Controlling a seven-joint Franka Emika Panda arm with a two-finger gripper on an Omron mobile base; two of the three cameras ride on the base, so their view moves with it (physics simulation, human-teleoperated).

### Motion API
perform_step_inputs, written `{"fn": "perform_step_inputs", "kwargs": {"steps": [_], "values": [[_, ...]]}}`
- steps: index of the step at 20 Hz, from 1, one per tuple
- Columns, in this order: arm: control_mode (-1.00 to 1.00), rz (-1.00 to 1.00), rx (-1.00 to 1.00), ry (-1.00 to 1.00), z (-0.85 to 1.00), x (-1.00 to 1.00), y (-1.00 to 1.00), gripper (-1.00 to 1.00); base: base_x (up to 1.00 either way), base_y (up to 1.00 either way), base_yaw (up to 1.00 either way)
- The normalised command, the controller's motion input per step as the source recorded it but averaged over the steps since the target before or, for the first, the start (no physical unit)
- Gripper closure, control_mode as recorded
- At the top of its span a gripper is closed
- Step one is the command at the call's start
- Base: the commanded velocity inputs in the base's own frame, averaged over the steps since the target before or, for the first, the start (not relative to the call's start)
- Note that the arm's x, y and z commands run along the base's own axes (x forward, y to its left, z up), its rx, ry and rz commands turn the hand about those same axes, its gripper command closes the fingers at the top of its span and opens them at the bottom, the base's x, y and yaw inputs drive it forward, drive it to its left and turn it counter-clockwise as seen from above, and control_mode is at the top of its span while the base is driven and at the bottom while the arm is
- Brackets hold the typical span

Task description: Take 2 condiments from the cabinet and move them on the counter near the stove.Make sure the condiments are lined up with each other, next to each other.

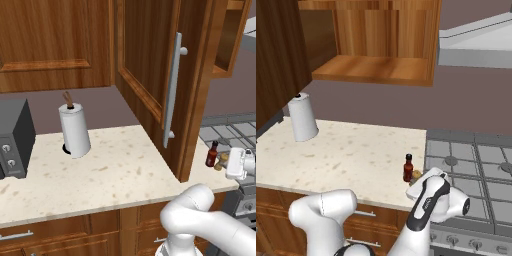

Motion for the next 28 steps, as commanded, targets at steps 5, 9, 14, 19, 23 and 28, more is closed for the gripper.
{"fn": "perform_step_inputs", "kwargs": {"steps": [5,9,14,19,23,28], "values": [[-1.0,0.0,0.0,0.08,-0.12,0.11,0.12,1.0,0.0,0.0,0.0],[-1.0,0.0,0.0,0.02,-0.12,0.07,0.12,1.0,0.0,0.0,0.0],[-1.0,0.0,0.0,0.0,-0.08,0.0,0.18,1.0,0.0,0.0,0.0],[-1.0,0.0,0.0,0.0,-0.01,0.0,0.2,-1.0,0.0,0.0,0.0],[-1.0,0.0,0.0,0.0,0.0,0.0,0.05,-1.0,0.0,0.0,0.0],[-1.0,0.0,0.0,0.0,0.0,0.0,0.0,-1.0,0.0,0.0,0.0]]}}
